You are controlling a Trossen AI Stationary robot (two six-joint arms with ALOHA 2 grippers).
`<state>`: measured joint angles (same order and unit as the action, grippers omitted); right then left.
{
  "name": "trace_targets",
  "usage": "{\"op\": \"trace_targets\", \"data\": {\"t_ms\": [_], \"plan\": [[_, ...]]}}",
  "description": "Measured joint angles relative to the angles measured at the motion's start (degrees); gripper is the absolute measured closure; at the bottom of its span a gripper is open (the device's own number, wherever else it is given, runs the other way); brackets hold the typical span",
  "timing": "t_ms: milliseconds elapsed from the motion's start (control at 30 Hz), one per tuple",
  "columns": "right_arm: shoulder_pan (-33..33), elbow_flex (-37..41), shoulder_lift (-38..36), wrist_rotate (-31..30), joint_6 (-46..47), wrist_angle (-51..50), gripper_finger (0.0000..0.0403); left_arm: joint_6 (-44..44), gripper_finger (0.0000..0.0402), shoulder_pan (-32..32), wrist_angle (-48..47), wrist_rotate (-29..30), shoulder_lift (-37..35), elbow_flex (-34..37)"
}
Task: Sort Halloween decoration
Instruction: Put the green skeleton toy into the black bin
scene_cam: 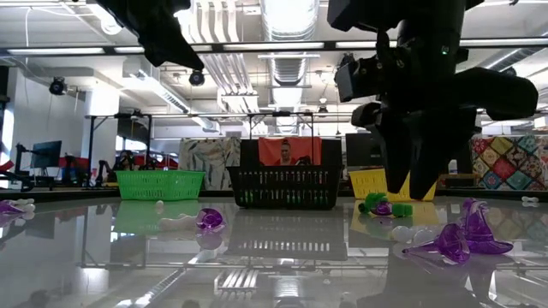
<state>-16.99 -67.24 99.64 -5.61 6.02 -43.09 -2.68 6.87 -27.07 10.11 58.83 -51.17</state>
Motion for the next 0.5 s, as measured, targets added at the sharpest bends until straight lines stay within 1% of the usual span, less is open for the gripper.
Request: {"op": "trace_targets", "data": {"t_ms": [333,433,500], "plan": [[0.00,-0.13,4.09,0.04,-3.08,1.71,0.0252,0.00,0.0402,0.00,0.06,-0.02,0.00,0.32],[0.00,-0.11,4.20,0.22,-3.15,1.75,0.0269,0.00,0.0402,0.00,0.04,-0.04,0.02,0.32],[-0.02,-0.10,4.06,0.35,-3.16,1.70,0.0288,-0.01,0.0402,-0.02,0.05,-0.05,0.02,0.32]]}}
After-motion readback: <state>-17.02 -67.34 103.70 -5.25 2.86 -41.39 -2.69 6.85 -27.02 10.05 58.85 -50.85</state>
